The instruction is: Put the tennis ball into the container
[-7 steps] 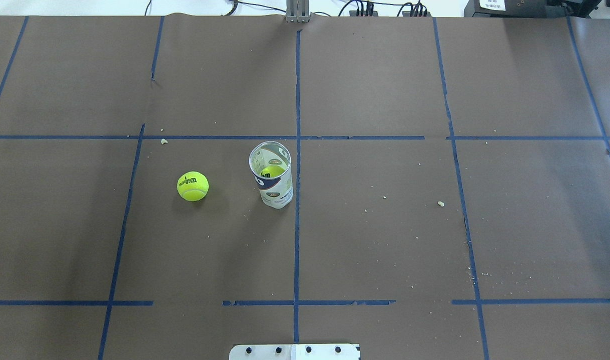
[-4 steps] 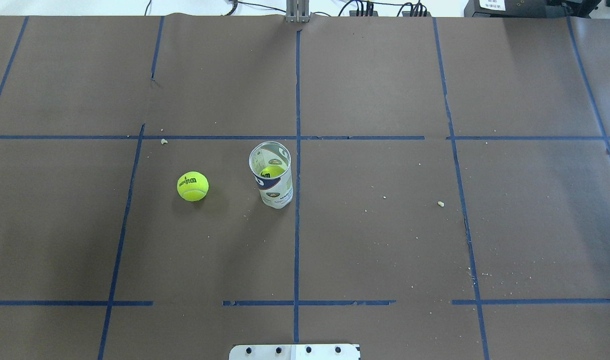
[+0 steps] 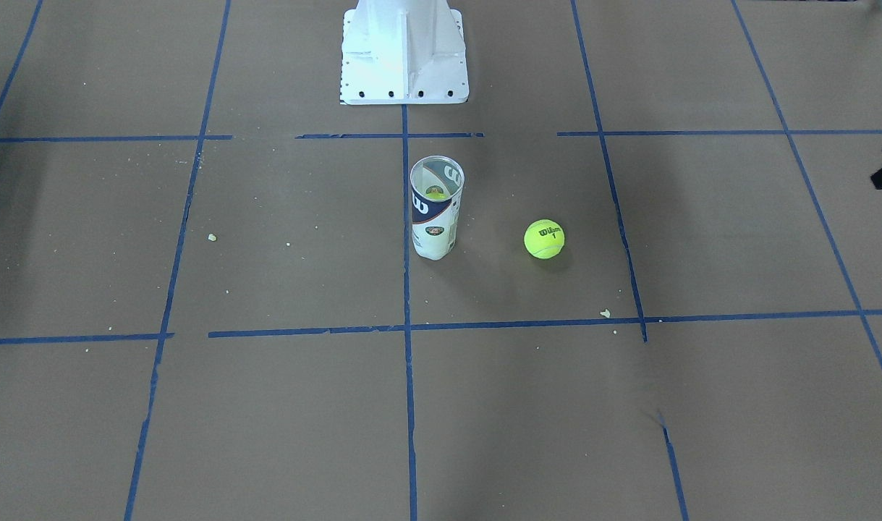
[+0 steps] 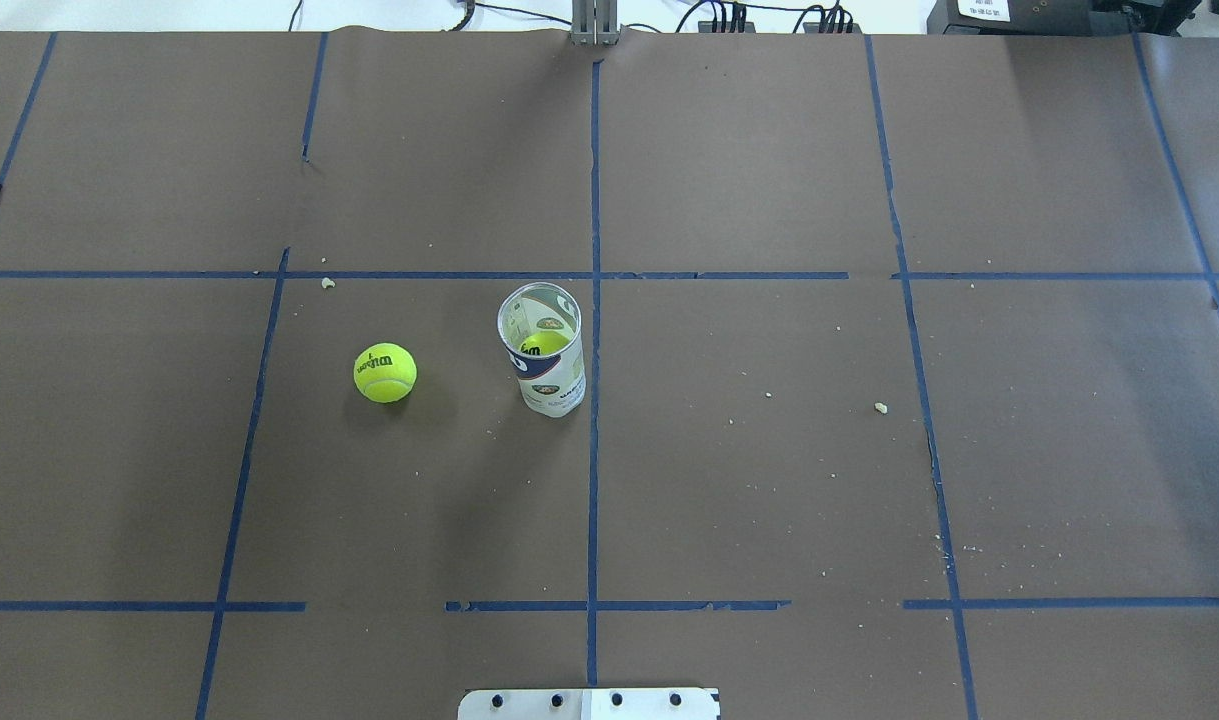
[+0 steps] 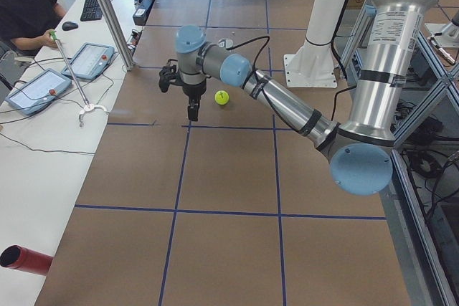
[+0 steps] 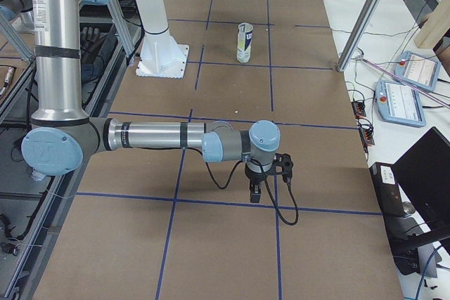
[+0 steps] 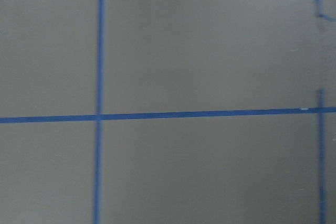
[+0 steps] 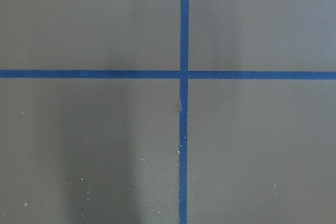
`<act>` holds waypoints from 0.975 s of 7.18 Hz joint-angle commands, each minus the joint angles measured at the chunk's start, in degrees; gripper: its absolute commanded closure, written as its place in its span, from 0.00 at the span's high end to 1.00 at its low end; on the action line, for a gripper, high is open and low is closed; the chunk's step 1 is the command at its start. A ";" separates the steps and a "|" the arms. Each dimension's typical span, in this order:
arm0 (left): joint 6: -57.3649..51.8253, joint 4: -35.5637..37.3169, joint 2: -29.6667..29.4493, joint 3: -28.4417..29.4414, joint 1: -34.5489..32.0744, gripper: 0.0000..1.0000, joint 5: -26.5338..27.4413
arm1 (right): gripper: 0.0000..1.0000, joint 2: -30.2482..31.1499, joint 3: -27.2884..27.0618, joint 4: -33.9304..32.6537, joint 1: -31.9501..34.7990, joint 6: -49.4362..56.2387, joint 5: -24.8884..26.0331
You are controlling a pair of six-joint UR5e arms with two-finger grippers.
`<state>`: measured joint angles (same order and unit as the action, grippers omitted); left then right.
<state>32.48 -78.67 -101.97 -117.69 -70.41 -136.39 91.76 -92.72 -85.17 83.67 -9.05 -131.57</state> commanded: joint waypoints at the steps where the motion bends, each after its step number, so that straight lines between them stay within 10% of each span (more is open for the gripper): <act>1: 12.58 0.01 -8.73 -2.02 15.06 1.00 8.78 | 1.00 0.00 0.00 0.00 0.00 0.00 0.00; 2: 12.96 0.10 -11.73 0.33 21.22 1.00 16.00 | 1.00 0.00 0.00 0.00 0.00 0.00 0.00; 7: 26.89 -21.76 -11.94 16.25 28.38 1.00 18.52 | 1.00 0.00 0.00 0.00 0.00 0.00 0.00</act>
<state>53.46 -95.94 -114.07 -103.48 -44.55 -118.99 91.76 -92.72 -85.17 83.67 -9.05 -131.57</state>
